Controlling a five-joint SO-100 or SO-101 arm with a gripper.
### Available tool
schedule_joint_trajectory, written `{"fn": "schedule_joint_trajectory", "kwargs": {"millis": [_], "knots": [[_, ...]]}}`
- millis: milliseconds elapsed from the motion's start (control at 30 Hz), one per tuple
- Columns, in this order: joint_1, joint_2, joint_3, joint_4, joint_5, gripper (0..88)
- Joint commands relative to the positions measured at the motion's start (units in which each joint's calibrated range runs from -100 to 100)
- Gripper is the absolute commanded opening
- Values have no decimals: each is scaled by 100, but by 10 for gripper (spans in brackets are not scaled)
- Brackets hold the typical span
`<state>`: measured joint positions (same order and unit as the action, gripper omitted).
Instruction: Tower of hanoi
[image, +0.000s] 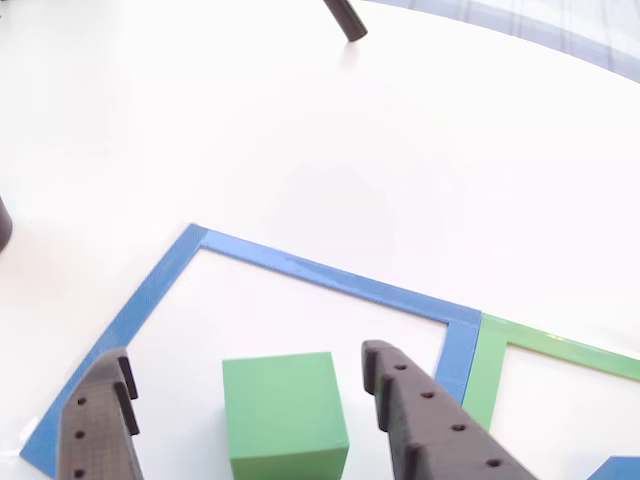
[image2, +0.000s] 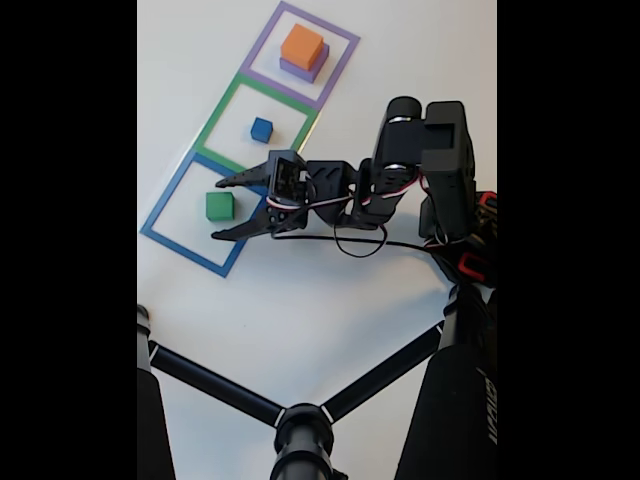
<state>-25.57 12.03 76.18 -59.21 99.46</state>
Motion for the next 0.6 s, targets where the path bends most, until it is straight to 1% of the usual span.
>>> {"fn": "schedule_joint_trajectory", "kwargs": {"millis": [0, 100, 167, 233, 300, 433, 567], "knots": [[381, -2434, 391, 1581, 54, 229], [678, -4065, 191, 3694, 54, 167], [860, -5026, -182, 5387, 54, 96], [975, -5737, -700, 6925, 54, 38], [1071, -6197, -1409, 8415, 54, 2], [1311, -6722, -2809, 10804, 54, 2], [1704, -6875, -4318, 12690, 54, 2]]}}
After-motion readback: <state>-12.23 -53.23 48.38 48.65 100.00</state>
